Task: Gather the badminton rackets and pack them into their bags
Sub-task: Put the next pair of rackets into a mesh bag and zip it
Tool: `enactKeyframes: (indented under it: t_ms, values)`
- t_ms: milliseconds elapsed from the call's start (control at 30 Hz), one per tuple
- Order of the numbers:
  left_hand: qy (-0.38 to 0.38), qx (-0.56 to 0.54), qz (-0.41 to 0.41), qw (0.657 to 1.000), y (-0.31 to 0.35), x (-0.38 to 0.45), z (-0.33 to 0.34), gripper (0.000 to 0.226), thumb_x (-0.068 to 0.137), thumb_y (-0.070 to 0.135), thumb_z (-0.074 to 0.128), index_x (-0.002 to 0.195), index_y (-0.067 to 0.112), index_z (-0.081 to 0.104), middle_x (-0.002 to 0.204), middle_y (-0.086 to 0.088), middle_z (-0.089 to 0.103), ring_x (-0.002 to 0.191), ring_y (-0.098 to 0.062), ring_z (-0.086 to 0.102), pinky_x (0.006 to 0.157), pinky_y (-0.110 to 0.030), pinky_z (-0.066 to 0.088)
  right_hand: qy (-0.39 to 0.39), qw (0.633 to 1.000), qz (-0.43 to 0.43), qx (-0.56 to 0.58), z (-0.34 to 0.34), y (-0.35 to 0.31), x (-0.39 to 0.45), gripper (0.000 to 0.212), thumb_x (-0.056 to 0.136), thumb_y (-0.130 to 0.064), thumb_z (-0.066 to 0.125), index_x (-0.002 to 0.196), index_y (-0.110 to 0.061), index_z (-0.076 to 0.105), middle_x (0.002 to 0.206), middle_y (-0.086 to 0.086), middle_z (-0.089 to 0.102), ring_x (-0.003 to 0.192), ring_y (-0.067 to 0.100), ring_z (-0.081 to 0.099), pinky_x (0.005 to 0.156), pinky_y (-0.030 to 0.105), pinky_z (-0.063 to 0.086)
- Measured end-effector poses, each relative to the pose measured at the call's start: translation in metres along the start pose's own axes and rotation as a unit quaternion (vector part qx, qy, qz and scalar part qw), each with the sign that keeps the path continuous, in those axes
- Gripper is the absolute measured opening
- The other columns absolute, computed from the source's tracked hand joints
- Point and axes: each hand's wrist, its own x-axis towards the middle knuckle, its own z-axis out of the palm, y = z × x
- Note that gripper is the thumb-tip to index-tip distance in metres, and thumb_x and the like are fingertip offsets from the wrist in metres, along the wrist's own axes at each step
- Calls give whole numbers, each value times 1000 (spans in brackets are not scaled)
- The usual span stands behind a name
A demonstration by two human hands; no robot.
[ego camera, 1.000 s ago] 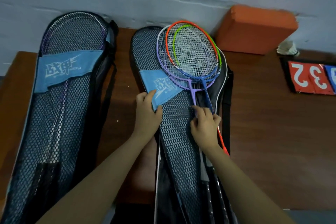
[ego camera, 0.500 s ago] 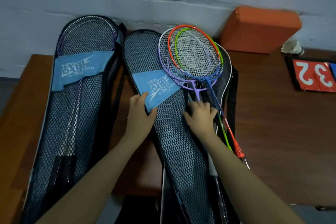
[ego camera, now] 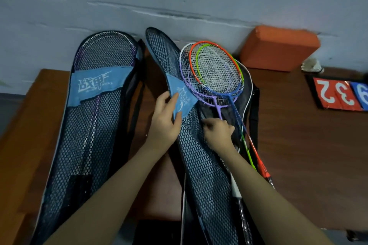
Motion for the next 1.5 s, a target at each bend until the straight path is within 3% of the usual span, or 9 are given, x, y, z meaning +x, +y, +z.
enactKeyframes:
  t_ms: [167, 267, 567, 733, 867, 1100, 1233, 1367, 1500]
  values:
    - [40, -2, 33, 999, 10, 1, -29, 44, 82, -5, 59, 125, -7, 49, 125, -26, 45, 117, -9, 41, 102, -14, 33, 28, 984, -28, 176, -18, -16, -8, 16, 88, -9, 57, 96, -14, 70, 92, 2, 65, 95, 22, 57, 94, 41, 36]
    - [40, 14, 11, 999, 4, -9, -43, 45, 83, -1, 59, 126, -6, 49, 125, -27, 44, 111, -2, 38, 97, -7, 30, 21, 973, -65, 223, -21, -29, -18, 10, 88, -6, 58, 93, -8, 67, 88, 1, 59, 85, 16, 54, 83, 34, 43]
    - [65, 72, -42, 994, -17, -25, -86, 50, 88, 29, 50, 129, 2, 48, 129, -22, 44, 117, -20, 41, 98, -41, 38, 58, 935, -178, 301, -31, -80, -40, 9, 86, 0, 60, 89, -4, 67, 85, 4, 60, 80, 3, 54, 73, 14, 42]
    - [20, 162, -86, 983, -42, -36, -101, 57, 88, 42, 43, 132, 6, 45, 140, -23, 35, 124, -37, 40, 99, -56, 37, 58, 935, -223, 268, -23, -92, -46, 8, 82, -1, 65, 86, -6, 69, 80, -2, 59, 74, 2, 54, 71, 12, 43]
    - [-46, 206, -148, 966, -55, -49, -89, 72, 83, 58, 32, 138, 11, 39, 153, -22, 8, 137, -44, 15, 106, -60, 18, 67, 943, -210, 250, -5, -97, -48, 8, 80, -1, 68, 85, -6, 71, 81, 4, 62, 74, -2, 55, 72, 6, 40]
    - [-90, 183, -95, 974, -55, -71, -69, 54, 89, 45, 34, 119, 7, 59, 127, -16, 54, 115, -35, 51, 93, -47, 35, 48, 959, -131, 247, 32, -84, -50, 4, 79, -5, 70, 83, -5, 72, 85, 8, 68, 80, 13, 60, 74, 11, 43]
    - [-93, 163, -124, 974, -52, -55, -56, 59, 90, 51, 27, 123, 11, 55, 120, -9, 58, 114, -29, 51, 95, -42, 31, 25, 963, -144, 225, 42, -71, -53, 5, 77, -5, 72, 82, -5, 73, 83, 9, 67, 78, 15, 58, 73, 11, 41]
    - [-173, 216, -156, 948, -54, -43, -34, 52, 94, 46, 37, 133, 12, 43, 124, -12, 53, 117, -31, 47, 98, -43, 29, 38, 978, -149, 139, 49, -51, -50, 20, 80, -22, 71, 100, -20, 70, 95, -4, 53, 95, 21, 51, 84, 34, 37]
    - [-188, 264, -133, 937, -55, -52, -17, 59, 90, 52, 39, 120, 4, 55, 103, -17, 63, 94, -38, 58, 81, -43, 41, 7, 998, -56, 22, 51, -18, -42, 32, 87, -32, 62, 117, -24, 62, 115, 3, 56, 111, 25, 47, 88, 35, 27]
